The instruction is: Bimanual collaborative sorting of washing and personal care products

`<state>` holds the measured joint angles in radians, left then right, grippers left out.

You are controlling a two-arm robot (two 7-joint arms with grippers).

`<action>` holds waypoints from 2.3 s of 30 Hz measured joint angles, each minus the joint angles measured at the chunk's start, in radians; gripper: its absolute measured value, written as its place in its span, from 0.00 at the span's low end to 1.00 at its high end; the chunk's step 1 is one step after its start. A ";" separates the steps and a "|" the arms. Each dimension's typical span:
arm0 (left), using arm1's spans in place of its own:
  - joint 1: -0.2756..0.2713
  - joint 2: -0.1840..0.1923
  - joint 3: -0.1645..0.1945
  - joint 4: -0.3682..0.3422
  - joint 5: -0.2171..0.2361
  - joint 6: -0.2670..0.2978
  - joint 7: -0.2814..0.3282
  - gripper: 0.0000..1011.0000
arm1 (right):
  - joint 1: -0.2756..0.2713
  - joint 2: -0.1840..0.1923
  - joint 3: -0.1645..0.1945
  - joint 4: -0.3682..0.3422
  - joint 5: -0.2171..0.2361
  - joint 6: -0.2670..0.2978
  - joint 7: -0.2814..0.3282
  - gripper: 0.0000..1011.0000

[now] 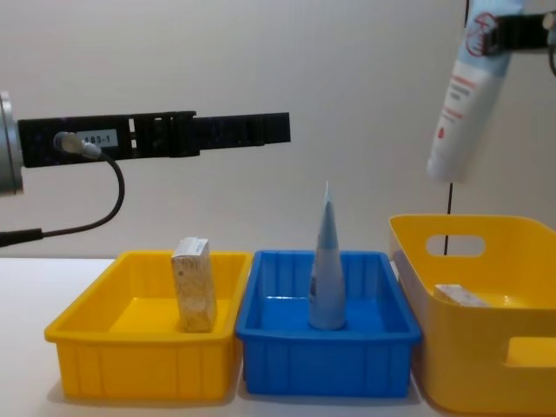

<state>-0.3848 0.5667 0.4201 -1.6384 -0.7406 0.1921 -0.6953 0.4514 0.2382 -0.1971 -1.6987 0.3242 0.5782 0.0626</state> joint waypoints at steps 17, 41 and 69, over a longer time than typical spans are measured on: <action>0.000 0.000 0.000 0.000 0.000 0.000 0.000 0.99 | 0.043 -0.006 -0.004 0.134 -0.034 -0.057 0.016 0.04; 0.000 0.000 0.000 0.000 0.000 0.000 0.000 0.99 | 0.107 -0.020 -0.039 0.243 -0.061 -0.123 0.062 0.67; 0.000 0.000 0.000 0.000 0.000 0.000 0.000 0.99 | 0.101 -0.006 -0.048 0.237 -0.052 -0.124 0.120 0.99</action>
<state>-0.3848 0.5666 0.4201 -1.6384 -0.7406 0.1921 -0.6952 0.5520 0.2321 -0.2453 -1.4619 0.2717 0.4544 0.1827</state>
